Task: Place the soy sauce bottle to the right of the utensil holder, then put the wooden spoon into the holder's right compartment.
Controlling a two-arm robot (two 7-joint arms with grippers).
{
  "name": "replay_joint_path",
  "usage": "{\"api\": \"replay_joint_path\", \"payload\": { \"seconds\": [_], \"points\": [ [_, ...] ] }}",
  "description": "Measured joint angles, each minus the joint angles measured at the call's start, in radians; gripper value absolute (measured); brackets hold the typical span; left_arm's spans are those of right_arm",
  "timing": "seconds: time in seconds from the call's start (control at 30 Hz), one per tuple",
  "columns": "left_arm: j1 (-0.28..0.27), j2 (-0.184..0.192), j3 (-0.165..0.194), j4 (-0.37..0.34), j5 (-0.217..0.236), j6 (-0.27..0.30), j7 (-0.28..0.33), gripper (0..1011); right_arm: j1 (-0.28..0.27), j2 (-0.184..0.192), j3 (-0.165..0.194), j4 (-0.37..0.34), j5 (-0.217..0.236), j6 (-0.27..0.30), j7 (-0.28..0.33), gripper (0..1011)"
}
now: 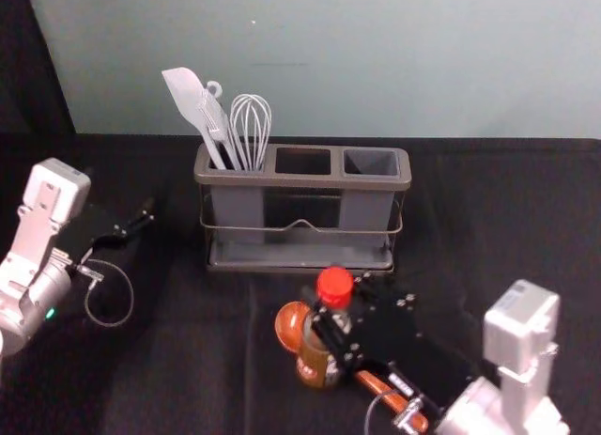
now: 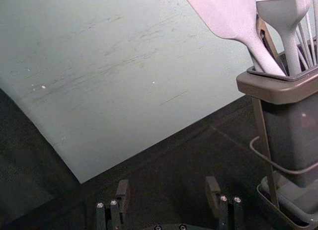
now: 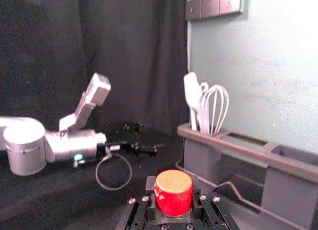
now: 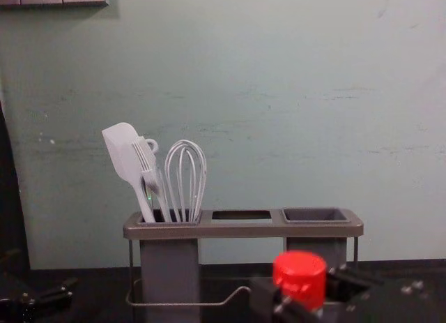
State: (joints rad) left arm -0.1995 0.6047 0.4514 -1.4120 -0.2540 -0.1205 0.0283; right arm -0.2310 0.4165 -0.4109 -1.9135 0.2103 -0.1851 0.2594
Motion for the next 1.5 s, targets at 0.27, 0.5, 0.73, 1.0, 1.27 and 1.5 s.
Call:
{"api": "replay_joint_path", "payload": {
  "seconds": [0.27,0.5,0.73,1.0,1.27,1.5],
  "points": [
    [0.000,0.000,0.000,0.000,0.000,0.000,0.000,1000,-0.048,0.020,0.086,-0.058,0.032,-0.022,0.001,386],
    [0.000,0.000,0.000,0.000,0.000,0.000,0.000,1000,-0.068,0.033,0.185,-0.044,0.062,-0.010,-0.012,386],
    [0.000,0.000,0.000,0.000,0.000,0.000,0.000,1000,-0.041,0.029,0.270,0.025,0.098,-0.009,-0.016,386],
    [0.000,0.000,0.000,0.000,0.000,0.000,0.000,1000,0.065,0.017,0.282,0.121,0.114,0.034,0.025,386],
    [0.000,0.000,0.000,0.000,0.000,0.000,0.000,1000,0.215,-0.017,0.260,0.256,0.121,0.053,0.080,386],
    [0.000,0.000,0.000,0.000,0.000,0.000,0.000,1000,0.303,-0.048,0.247,0.357,0.133,0.057,0.097,386]
  ]
}}
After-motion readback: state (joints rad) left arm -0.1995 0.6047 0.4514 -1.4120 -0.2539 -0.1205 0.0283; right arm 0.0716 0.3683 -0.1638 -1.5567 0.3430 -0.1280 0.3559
